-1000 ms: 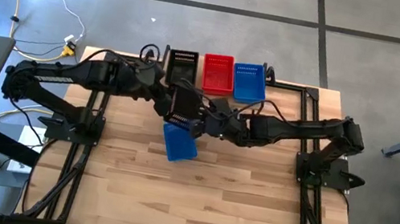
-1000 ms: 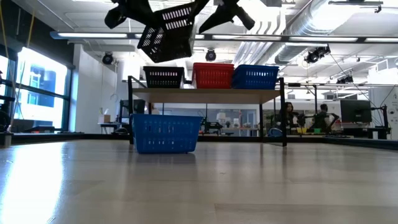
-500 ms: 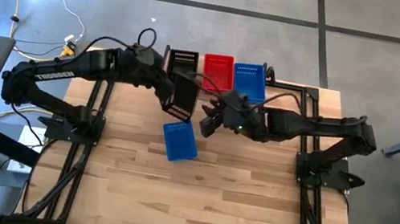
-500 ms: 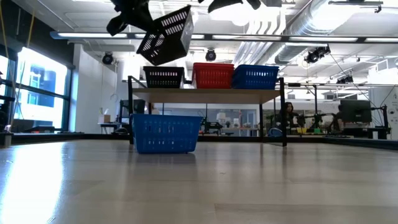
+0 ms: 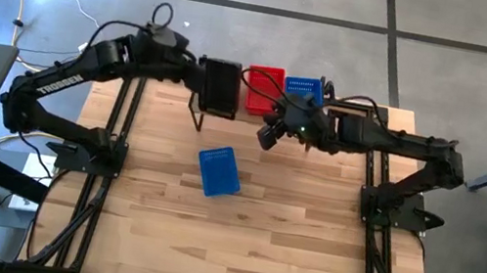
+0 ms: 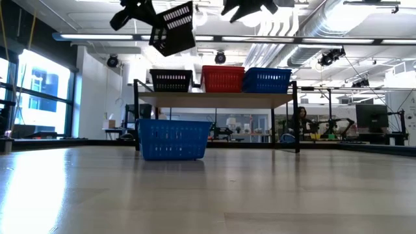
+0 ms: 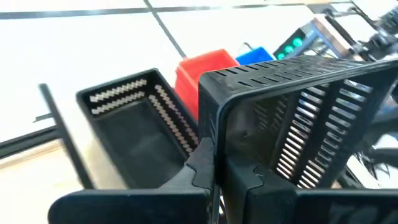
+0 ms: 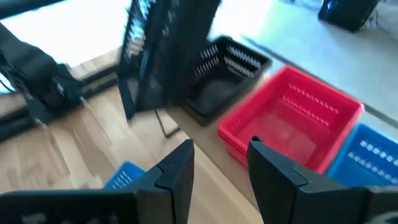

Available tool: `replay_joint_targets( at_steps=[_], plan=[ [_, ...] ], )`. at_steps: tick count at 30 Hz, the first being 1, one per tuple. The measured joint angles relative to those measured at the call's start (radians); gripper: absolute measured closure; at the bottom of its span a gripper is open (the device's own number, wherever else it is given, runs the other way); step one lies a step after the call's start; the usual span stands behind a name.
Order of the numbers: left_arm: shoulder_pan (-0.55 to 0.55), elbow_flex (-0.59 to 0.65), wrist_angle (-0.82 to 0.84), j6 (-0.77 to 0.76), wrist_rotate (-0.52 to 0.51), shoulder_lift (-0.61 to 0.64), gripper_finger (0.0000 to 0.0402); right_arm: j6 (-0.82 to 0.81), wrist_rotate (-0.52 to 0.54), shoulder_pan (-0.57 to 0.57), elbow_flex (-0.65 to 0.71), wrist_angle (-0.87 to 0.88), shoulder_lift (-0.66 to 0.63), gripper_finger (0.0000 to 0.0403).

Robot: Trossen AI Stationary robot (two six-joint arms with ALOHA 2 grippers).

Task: Stack baskets on shelf by color
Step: Stack the black bin on top of the stacked black bins on the shelf

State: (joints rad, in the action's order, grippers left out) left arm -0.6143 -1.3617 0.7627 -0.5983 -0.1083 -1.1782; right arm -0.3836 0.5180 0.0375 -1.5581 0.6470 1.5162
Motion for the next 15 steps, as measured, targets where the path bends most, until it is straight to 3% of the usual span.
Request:
replay_joint_targets(
  at_steps=[6,15],
  plan=[
    [-0.138,-0.075,0.051,-0.001,0.087,-0.023,0.0401,0.003,-0.063,0.057,0.000,0.082,0.000,0.0269],
    [-0.296,-0.196,0.159,-0.046,0.283,-0.128,0.0401,0.025,-0.067,0.106,0.000,0.162,0.000,0.0269]
  ],
)
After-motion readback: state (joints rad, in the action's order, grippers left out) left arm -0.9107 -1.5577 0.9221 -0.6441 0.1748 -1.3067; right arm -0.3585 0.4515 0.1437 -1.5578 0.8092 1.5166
